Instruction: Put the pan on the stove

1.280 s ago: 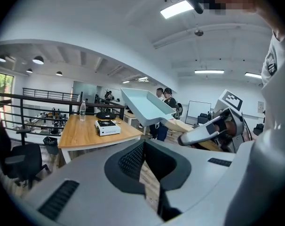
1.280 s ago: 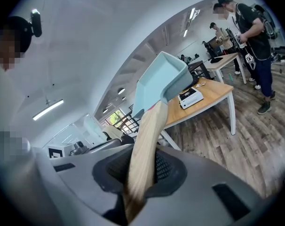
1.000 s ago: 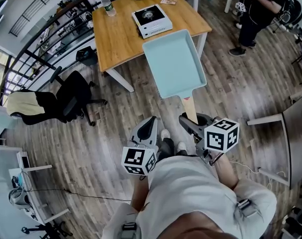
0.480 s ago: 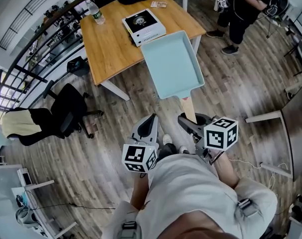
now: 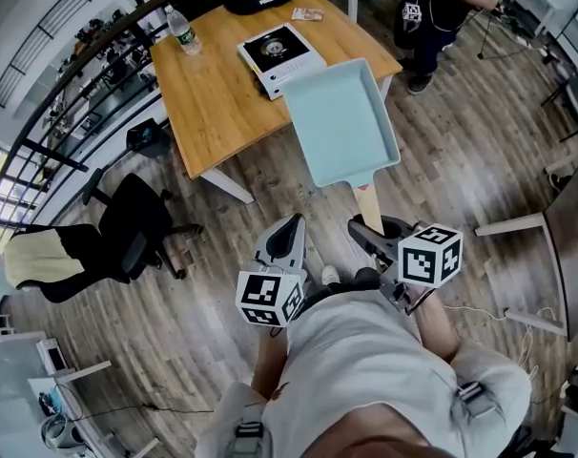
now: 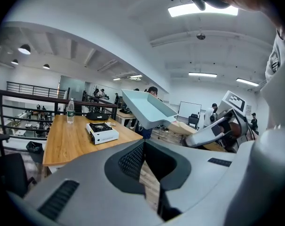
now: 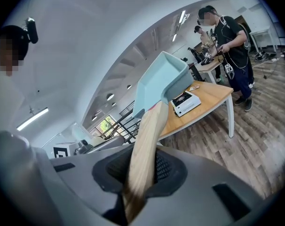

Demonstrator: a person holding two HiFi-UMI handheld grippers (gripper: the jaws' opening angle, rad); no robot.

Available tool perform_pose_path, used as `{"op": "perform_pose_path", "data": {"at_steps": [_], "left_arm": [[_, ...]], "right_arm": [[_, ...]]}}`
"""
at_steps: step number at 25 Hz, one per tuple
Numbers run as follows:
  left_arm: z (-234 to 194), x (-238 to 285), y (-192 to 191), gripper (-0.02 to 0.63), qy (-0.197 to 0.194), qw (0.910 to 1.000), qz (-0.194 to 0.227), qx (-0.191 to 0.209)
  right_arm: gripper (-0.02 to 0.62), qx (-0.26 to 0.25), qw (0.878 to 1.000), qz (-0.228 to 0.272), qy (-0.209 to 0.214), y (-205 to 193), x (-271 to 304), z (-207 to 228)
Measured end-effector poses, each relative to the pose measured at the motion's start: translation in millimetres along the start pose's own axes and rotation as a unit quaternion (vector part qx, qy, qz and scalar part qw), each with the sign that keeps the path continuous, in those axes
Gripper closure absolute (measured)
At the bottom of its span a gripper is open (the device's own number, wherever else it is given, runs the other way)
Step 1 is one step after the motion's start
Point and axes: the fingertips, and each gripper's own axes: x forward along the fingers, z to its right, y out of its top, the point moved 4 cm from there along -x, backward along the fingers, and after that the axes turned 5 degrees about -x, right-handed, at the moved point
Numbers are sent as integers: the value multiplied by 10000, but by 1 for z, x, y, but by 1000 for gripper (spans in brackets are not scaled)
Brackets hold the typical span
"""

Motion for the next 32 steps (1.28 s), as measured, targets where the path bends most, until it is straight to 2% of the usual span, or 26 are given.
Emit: {"op": "perform_pose_path", "data": {"at_steps": [10,32], "left_arm": [[-20,24,10,588,-65,9999,-33,-97],[-42,133,49,588,457,9987,14,-212]], "right_arm": [[523,44,9999,-105,-10,20,27,15],[523,-44,9979,-478,425,105,68,104]]}}
